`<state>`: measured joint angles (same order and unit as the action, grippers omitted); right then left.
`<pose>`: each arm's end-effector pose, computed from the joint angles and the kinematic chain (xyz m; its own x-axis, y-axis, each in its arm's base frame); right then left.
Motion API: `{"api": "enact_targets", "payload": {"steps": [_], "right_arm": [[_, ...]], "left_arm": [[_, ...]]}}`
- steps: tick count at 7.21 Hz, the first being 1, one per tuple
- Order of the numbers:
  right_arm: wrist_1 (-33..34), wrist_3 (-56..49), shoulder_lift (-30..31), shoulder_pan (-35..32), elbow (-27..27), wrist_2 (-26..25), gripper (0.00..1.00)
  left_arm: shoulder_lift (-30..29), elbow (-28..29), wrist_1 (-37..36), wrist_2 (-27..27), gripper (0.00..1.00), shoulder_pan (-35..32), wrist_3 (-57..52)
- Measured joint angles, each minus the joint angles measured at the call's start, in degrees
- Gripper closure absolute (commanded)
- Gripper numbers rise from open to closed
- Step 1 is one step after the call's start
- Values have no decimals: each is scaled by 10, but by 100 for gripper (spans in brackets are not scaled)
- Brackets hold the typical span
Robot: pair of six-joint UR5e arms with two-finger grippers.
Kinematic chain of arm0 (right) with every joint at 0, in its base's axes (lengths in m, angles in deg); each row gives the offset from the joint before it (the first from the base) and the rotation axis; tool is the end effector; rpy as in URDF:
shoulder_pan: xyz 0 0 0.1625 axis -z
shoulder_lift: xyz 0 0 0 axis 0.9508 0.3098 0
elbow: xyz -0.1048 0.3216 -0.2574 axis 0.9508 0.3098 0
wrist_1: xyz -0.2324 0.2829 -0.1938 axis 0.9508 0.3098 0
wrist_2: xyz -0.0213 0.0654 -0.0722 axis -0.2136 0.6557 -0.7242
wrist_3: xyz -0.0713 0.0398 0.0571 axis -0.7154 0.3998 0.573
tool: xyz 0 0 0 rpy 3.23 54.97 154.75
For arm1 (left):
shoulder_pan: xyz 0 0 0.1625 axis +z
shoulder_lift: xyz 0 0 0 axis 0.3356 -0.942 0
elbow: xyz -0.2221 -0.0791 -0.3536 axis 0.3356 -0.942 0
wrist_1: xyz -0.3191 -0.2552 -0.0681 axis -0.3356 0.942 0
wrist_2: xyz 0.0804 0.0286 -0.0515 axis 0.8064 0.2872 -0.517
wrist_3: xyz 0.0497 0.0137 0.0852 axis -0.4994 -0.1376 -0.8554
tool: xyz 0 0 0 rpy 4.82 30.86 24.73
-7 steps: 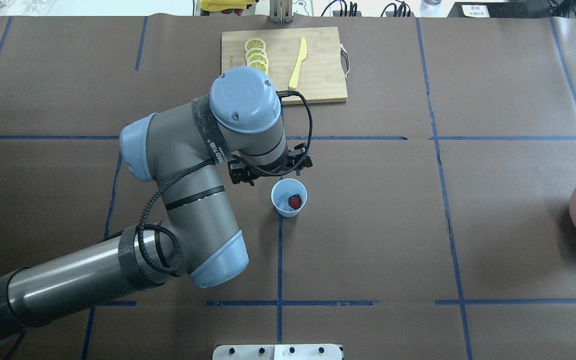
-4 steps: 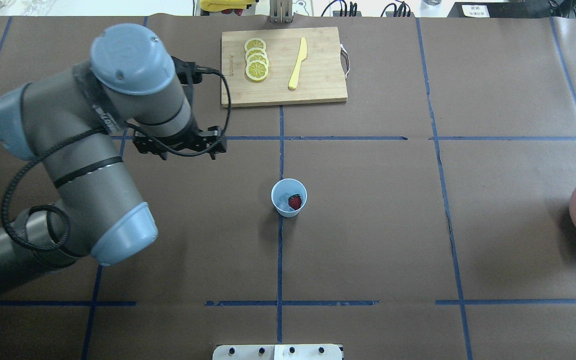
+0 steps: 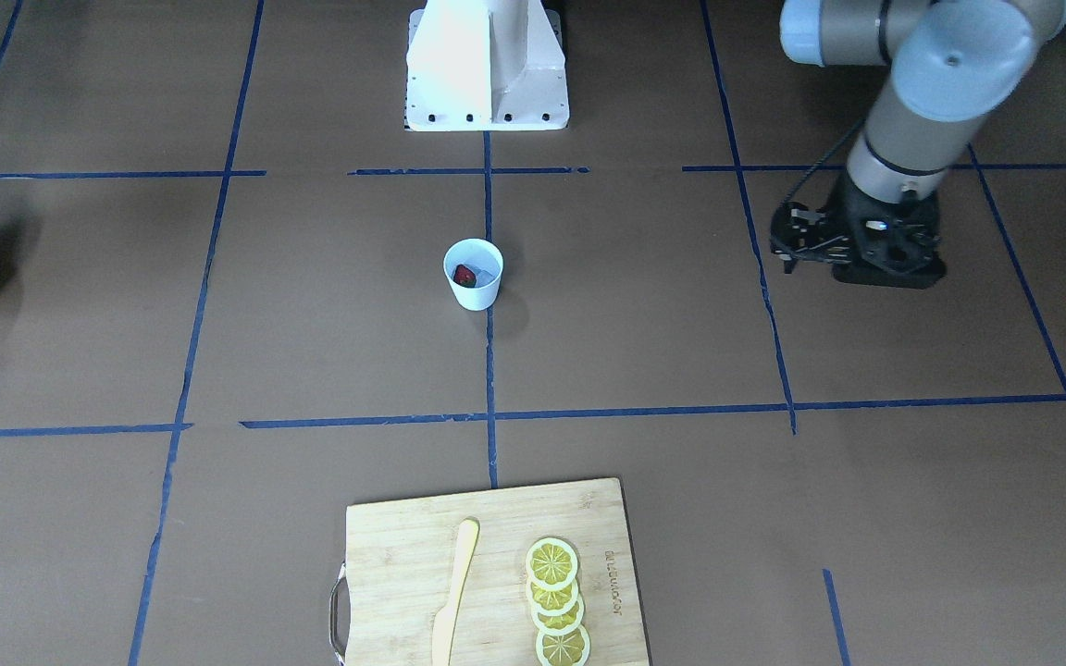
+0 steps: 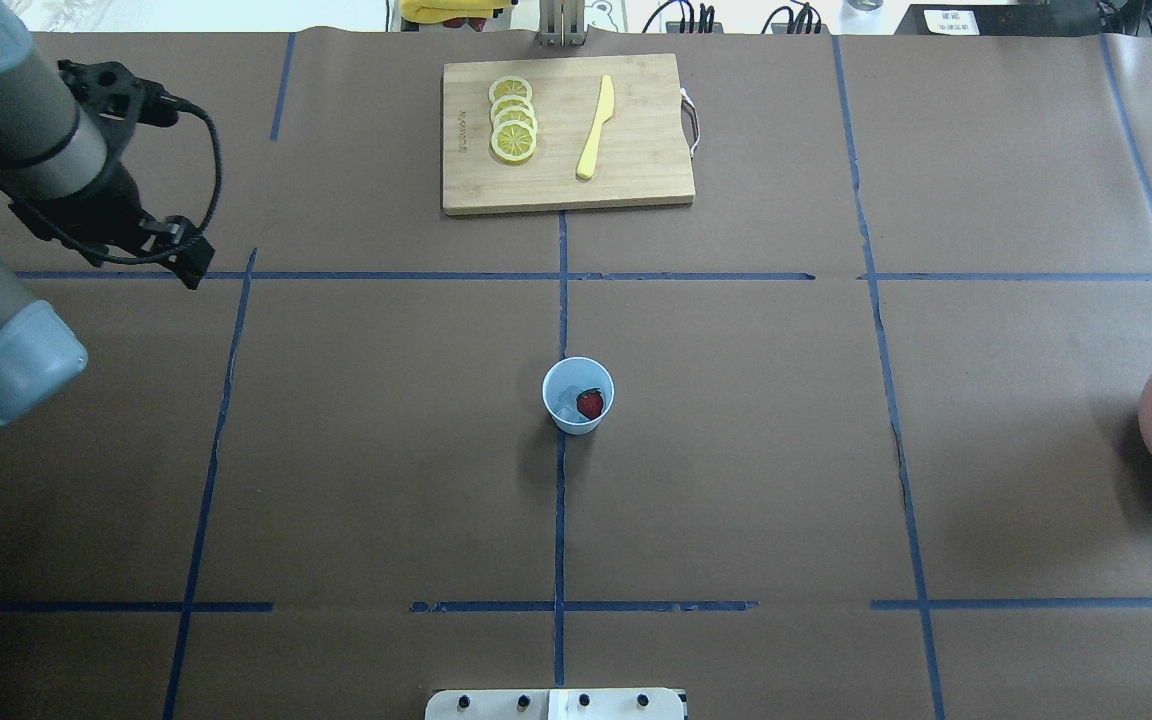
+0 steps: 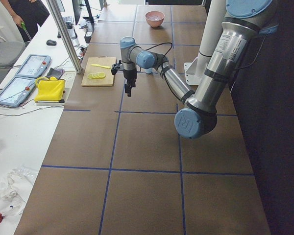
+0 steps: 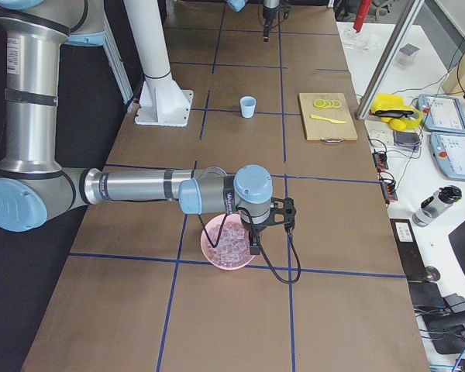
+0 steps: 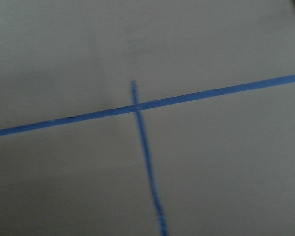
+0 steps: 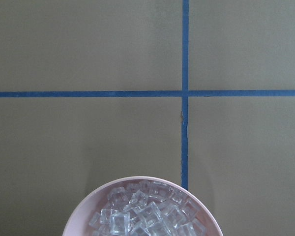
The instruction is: Put ice and strawberries in cup
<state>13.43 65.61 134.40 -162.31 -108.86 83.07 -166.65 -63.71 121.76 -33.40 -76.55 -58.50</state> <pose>0.0606 -0.4454 0.6080 0.6491 0.0066 0.7607 -0.0719 0.9960 0.0528 0.2434 -0.5238 0.3459 0.7670 0.2171 -0.6038 -0.1704 0.9761 0.1345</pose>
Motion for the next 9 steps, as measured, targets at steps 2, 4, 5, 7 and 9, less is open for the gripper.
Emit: {"api": "enact_targets", "payload": {"steps": [2, 4, 5, 7, 9], "right_arm": [[-1, 4, 0, 0, 4, 0, 1], [-2, 3, -1, 0, 8, -1, 1], [-3, 2, -1, 0, 9, -1, 1], [-3, 1, -2, 0, 10, -2, 1], [-3, 2, -4, 0, 11, -2, 1]], "left_arm": [[55, 40, 3, -57, 0, -100, -141], [101, 100, 11, -97, 0, -204, -283], [131, 121, 24, -102, 0, -247, -335], [189, 136, 81, -108, 0, -300, -369], [206, 140, 101, -118, 0, -312, -364]]}}
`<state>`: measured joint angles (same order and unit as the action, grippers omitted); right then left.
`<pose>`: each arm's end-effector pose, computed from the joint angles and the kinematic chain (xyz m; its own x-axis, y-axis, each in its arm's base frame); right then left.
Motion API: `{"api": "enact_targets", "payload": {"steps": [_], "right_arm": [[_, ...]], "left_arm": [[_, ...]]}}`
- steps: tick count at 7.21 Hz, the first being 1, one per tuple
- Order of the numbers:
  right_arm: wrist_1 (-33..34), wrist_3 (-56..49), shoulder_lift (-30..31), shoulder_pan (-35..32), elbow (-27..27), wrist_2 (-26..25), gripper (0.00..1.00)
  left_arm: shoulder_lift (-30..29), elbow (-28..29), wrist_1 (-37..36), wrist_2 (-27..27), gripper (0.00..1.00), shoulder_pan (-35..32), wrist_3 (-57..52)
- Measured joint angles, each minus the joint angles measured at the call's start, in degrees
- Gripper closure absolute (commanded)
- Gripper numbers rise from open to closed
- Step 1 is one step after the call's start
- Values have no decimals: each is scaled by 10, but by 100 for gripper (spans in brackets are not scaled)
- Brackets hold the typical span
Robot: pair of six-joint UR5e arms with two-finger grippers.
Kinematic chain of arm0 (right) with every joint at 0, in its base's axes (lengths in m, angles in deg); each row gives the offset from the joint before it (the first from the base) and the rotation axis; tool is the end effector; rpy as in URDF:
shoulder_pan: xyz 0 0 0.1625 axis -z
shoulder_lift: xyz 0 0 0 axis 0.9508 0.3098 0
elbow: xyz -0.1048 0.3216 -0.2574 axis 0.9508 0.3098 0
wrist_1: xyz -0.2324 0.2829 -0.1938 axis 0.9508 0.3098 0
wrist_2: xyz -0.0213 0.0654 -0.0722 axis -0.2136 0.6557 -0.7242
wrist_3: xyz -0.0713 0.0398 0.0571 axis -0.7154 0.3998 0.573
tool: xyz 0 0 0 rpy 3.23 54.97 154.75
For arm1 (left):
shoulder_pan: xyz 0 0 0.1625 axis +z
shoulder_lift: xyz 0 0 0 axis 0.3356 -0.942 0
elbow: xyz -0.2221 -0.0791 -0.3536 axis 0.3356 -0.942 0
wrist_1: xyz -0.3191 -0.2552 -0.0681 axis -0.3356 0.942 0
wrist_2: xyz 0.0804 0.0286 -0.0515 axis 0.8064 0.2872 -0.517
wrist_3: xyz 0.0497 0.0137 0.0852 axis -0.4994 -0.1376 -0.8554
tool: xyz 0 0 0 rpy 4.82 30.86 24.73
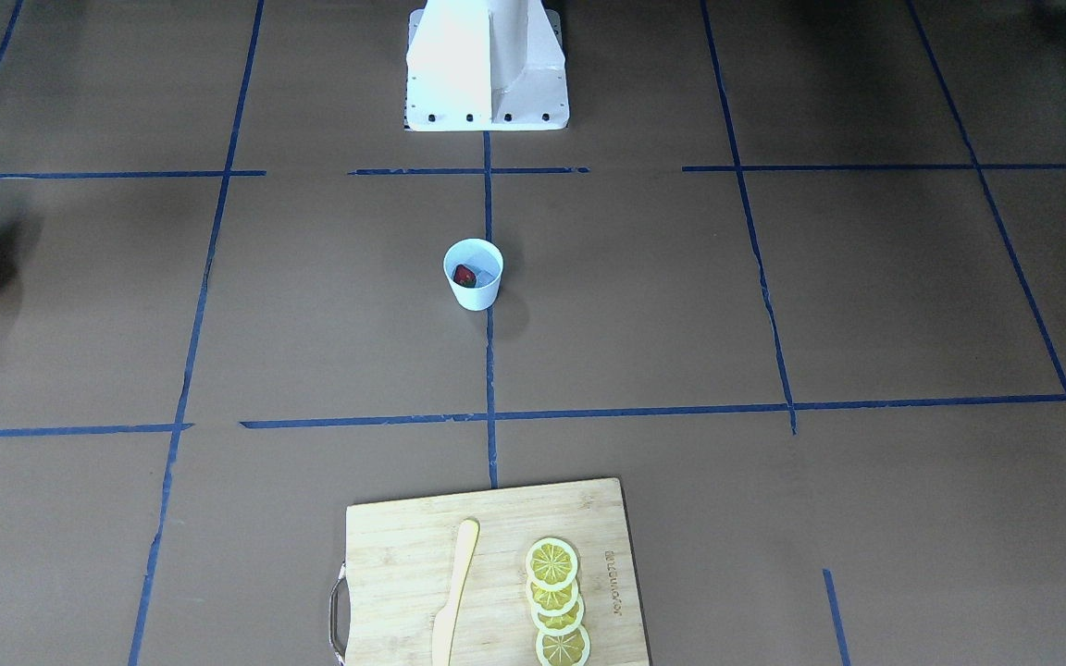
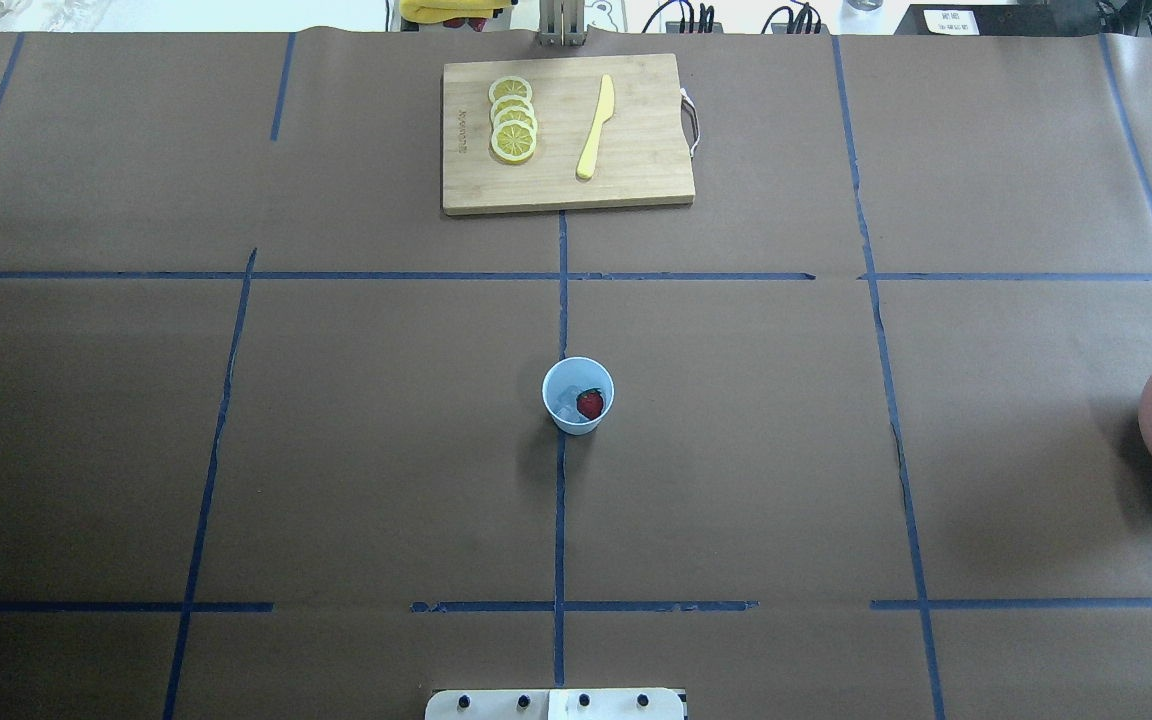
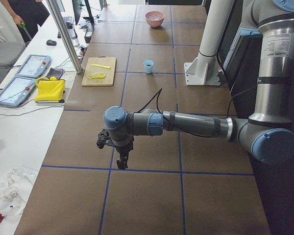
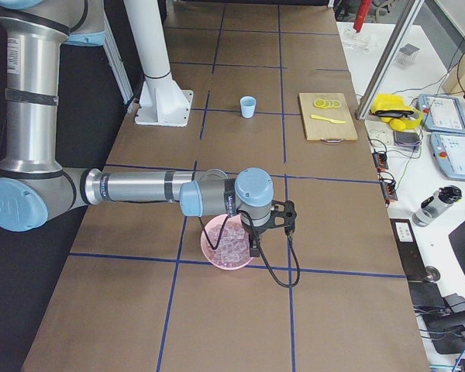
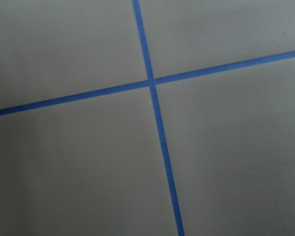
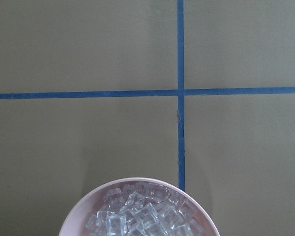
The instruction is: Put ice and strawberries in cup
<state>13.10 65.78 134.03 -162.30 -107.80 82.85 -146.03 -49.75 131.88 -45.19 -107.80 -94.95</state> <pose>0.0608 -0.4481 0.6140 0.6518 0.0145 0.7583 -0.0740 0.9963 0.0445 -0.0500 -0.4881 0.6229 0.7165 0.1709 -0.6764 -0.1498 0.9846 0.0901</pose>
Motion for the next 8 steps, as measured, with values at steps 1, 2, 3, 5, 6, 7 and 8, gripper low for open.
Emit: {"api": "enact_targets", "payload": {"steps": [1, 2, 3, 5, 6, 7, 8], "right_arm": [[0, 0, -1, 0, 0, 0, 1], [0, 0, -2, 0, 0, 0, 1], [0, 0, -3, 0, 0, 0, 1], [0, 0, -4, 0, 0, 0, 1], [0, 0, -4, 0, 0, 0, 1], [0, 0, -4, 0, 0, 0, 1], [0, 0, -5, 0, 0, 0, 1]], "left_arm": [[1, 0, 2, -1, 0, -6, 13], [2, 1, 3, -2, 0, -16, 26], [2, 1, 4, -2, 0, -26, 31], [2, 8, 6, -2, 0, -35, 34], [3, 18, 11, -2, 0, -36, 34], [9, 30, 28, -2, 0, -37, 34], [22, 38, 56, -2, 0, -37, 36]]}}
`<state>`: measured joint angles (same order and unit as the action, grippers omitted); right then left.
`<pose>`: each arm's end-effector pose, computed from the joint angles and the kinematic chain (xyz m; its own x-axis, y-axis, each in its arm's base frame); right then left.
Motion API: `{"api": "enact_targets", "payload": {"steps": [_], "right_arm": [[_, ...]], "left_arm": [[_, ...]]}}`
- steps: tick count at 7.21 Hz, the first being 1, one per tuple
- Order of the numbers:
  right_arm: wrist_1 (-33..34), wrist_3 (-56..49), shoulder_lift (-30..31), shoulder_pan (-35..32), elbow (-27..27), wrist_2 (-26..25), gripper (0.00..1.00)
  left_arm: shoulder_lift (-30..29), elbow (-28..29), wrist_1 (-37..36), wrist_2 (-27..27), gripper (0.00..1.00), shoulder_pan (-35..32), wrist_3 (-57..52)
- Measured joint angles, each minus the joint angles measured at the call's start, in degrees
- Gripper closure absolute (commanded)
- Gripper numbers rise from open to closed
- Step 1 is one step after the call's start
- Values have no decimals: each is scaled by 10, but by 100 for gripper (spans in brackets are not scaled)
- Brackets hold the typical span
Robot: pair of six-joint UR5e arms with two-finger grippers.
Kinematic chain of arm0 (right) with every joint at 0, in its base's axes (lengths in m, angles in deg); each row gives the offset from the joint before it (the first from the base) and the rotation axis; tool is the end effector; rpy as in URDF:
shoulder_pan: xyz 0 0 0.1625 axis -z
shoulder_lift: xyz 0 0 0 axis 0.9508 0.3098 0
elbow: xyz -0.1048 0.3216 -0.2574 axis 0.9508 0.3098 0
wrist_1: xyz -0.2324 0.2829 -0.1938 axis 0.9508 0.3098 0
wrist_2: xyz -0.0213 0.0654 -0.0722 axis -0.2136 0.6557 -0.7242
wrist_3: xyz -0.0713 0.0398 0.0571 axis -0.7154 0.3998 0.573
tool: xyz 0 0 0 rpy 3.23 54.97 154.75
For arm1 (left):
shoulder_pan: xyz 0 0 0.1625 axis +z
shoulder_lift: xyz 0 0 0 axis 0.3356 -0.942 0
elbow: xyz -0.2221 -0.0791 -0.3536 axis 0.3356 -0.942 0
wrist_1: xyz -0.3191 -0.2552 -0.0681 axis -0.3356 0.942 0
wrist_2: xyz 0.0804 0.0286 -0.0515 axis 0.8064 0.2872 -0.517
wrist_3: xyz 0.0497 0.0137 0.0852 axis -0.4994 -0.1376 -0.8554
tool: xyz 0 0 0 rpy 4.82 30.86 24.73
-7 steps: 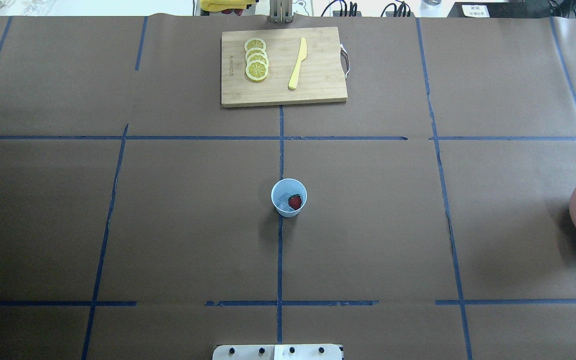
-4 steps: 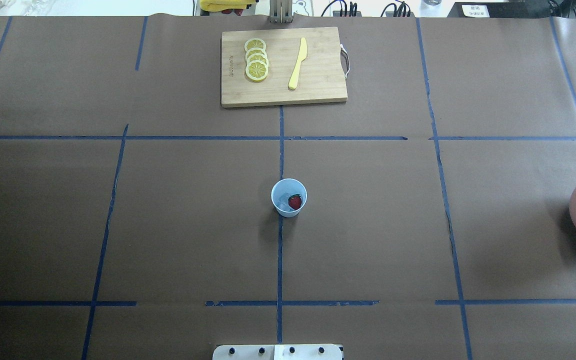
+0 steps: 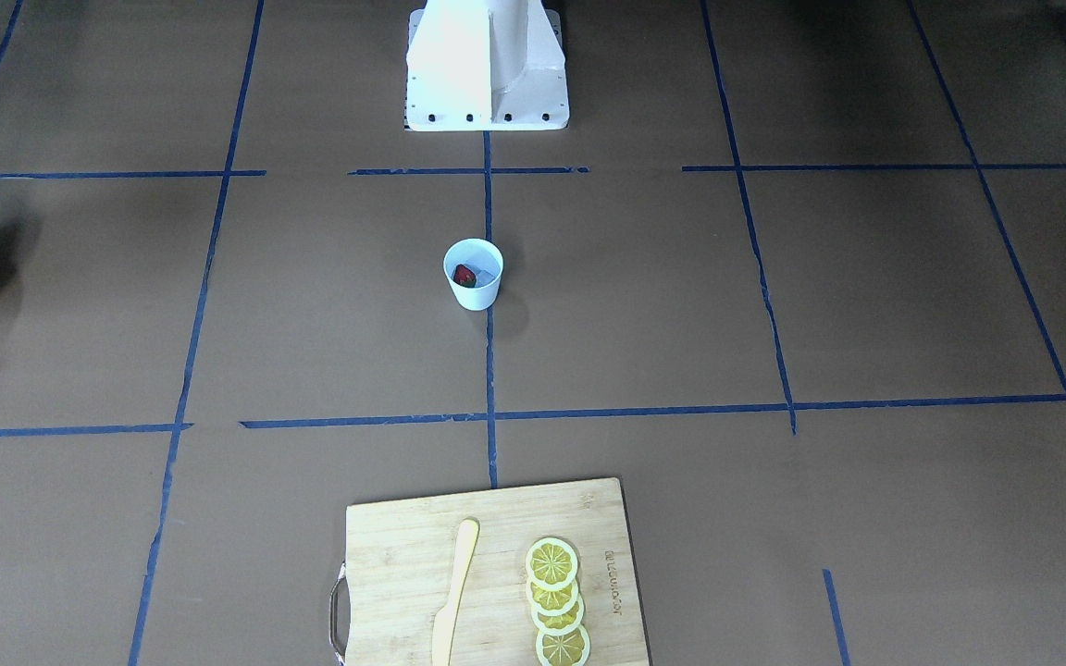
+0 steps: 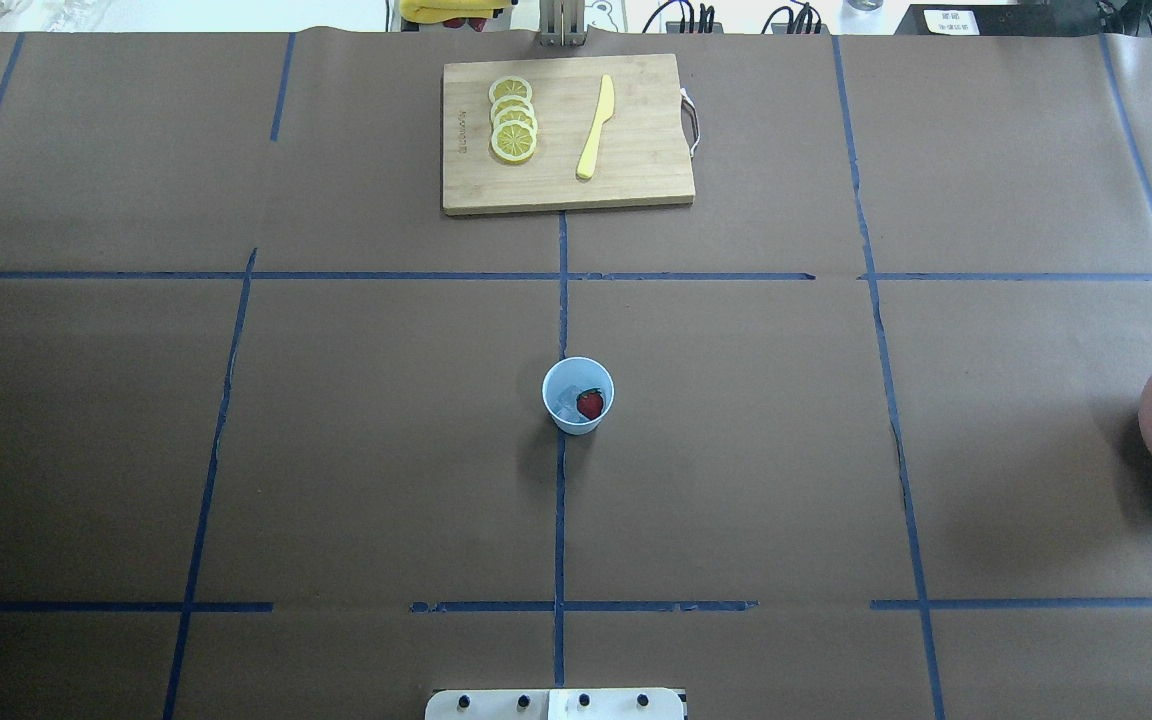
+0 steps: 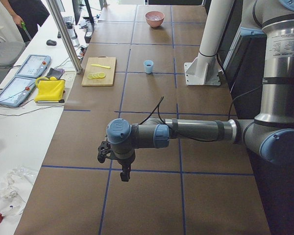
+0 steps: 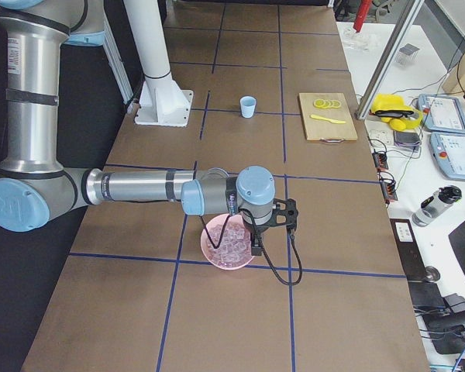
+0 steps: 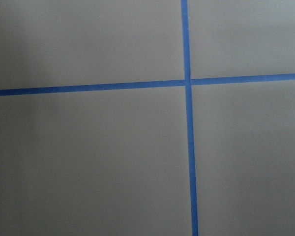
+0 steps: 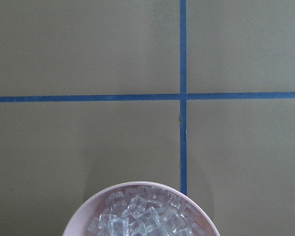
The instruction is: Put ice and strawberries in cup
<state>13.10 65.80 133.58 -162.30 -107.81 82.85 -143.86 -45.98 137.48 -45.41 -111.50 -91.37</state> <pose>0.0608 -0.4516 0.6104 0.6518 0.0088 0.7584 -0.0742 0.9959 0.0523 -0.0806 -0.4693 0.6634 0.7272 0.0581 -0.6840 -0.0402 0.9983 0.0420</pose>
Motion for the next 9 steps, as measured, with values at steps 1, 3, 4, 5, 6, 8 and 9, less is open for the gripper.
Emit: {"api": "enact_targets", "payload": {"steps": [1, 3, 4, 5, 6, 8, 9], "right_arm": [[0, 0, 0, 0, 0, 0, 1], [0, 0, -1, 0, 0, 0, 1], [0, 0, -1, 0, -1, 0, 1], [0, 0, -1, 0, -1, 0, 1], [0, -1, -1, 0, -1, 0, 1], [0, -1, -1, 0, -1, 0, 1], [0, -1, -1, 0, -1, 0, 1]], "left_arm": [[10, 3, 23, 0, 0, 0, 5], [16, 5, 34, -1, 0, 0, 12], [16, 6, 33, -9, 0, 0, 13], [16, 7, 31, -26, 0, 0, 14], [17, 8, 30, -38, 0, 0, 14], [17, 8, 30, -45, 0, 0, 14], [17, 8, 30, -45, 0, 0, 14]]}}
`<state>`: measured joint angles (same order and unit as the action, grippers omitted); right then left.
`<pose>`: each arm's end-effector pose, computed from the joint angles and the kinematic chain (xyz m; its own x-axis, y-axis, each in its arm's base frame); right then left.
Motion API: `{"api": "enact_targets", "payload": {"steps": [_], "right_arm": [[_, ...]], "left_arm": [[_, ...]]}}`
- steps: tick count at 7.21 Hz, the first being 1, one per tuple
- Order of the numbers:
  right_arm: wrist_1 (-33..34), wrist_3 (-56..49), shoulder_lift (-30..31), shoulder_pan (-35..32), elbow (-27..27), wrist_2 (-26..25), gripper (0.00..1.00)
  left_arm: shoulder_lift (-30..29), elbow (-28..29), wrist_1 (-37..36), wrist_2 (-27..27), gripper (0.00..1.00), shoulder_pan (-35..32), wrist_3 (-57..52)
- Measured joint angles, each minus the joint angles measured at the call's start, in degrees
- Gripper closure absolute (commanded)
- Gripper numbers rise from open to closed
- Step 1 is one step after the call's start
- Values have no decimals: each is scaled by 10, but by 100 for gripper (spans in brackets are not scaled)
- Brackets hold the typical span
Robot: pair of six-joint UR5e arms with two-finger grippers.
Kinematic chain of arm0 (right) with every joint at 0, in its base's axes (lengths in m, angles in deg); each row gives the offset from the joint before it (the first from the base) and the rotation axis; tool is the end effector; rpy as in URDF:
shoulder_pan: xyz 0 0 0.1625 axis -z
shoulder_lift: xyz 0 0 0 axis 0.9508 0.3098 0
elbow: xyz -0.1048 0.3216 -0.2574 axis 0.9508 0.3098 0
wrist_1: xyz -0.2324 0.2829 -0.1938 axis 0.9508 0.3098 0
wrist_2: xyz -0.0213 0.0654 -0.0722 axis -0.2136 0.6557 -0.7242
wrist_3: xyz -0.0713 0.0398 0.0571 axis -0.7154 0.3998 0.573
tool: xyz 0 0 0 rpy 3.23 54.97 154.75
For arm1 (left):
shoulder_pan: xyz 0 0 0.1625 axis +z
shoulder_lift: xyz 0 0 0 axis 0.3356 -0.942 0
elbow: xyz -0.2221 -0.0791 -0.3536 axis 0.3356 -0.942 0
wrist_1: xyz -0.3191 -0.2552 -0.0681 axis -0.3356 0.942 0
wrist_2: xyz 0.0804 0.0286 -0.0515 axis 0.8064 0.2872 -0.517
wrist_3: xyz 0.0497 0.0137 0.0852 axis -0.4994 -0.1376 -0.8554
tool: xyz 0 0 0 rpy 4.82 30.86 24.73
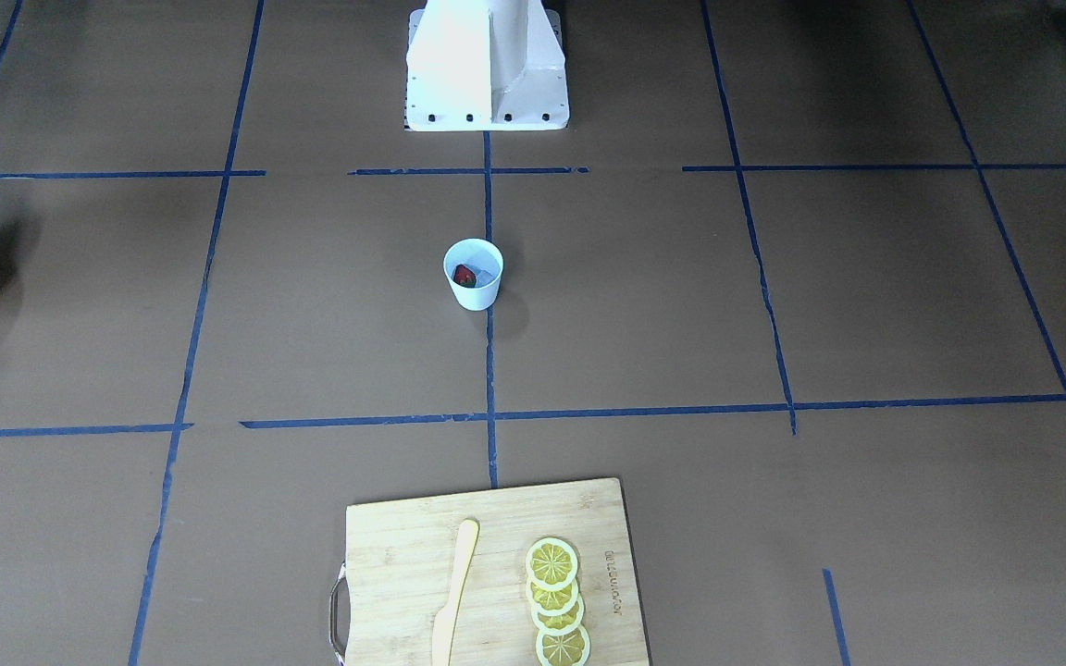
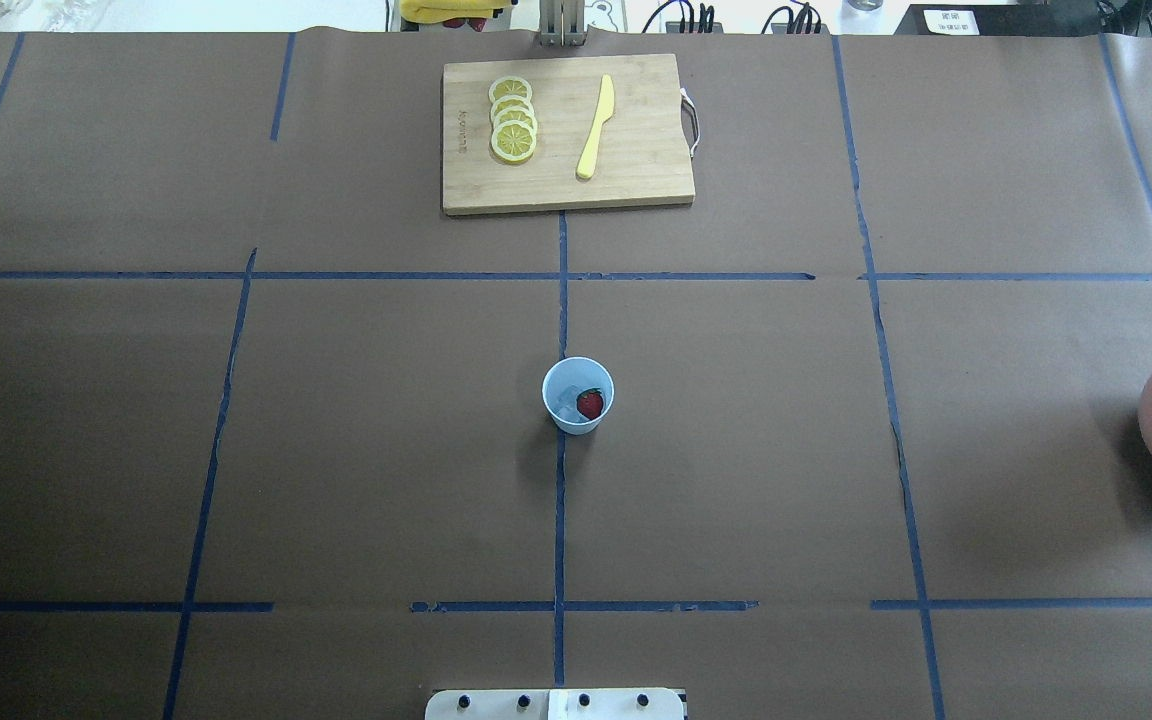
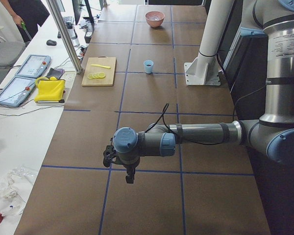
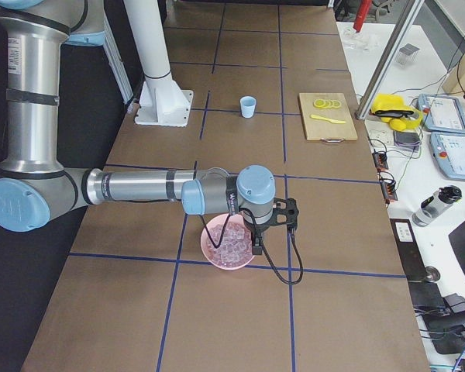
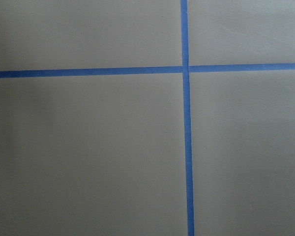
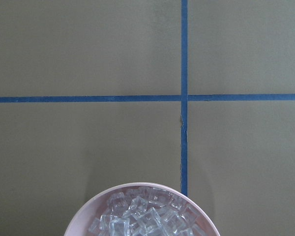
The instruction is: Put ice and strawberries in cup
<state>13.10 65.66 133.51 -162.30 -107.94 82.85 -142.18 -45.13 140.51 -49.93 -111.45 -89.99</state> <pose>0.0608 -0.4523 0.6087 0.6520 0.0037 0.7582 -0.0726 0.9957 0.0576 -0.0743 -0.4574 0.6736 0.6720 0.0414 -0.7393 -0.0193 0.9991 0.0385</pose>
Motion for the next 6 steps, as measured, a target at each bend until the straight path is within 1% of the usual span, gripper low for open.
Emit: {"api": "enact_targets", "payload": {"steps": [3, 6], "right_arm": [[0, 0, -1, 0, -1, 0, 1], [0, 0, -1, 0, -3, -13, 1]], "left_arm": [[0, 0, 2, 0, 0, 0, 0], [0, -1, 4, 0, 0, 0, 0]]}}
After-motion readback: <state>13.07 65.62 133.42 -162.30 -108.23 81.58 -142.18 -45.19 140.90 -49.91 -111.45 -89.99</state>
